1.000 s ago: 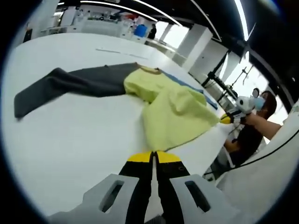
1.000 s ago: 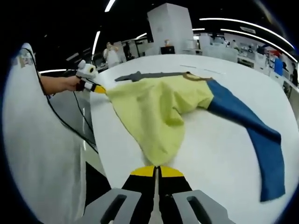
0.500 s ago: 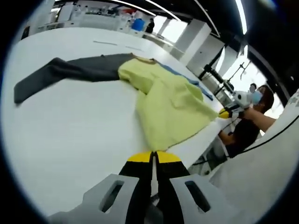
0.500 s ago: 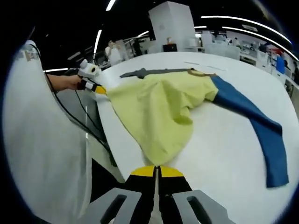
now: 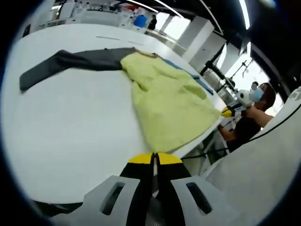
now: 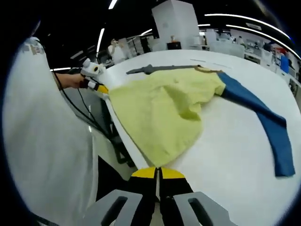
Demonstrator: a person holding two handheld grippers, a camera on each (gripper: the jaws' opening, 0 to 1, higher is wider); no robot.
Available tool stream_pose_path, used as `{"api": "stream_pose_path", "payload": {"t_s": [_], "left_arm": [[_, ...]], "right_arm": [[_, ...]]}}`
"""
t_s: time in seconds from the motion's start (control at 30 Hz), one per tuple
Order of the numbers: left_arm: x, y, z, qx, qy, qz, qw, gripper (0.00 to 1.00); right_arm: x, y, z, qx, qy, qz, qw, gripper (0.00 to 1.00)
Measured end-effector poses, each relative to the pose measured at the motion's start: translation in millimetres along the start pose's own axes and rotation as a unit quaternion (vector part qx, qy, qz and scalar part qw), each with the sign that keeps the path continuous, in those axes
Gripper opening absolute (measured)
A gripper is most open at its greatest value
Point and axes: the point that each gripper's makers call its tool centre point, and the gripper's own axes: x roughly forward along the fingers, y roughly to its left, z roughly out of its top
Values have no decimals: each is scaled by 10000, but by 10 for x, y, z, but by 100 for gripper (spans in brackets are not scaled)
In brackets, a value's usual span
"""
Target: Fold the garment on the visible template until the final outline fits inside the template.
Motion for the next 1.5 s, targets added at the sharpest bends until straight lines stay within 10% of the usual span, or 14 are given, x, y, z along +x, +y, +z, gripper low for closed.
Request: {"api": "stream_pose_path", "payload": {"t_s": [0.9,1.5], "left_arm": [[-100,57,-122,-56,-43,60,10000,0],[-150,-46,207,488,-716,-69,9962,22]], "right_arm": [[22,207,-86,-112,78,298,9995,0],[-90,64,124,-7,-362,87,9993,13]]}}
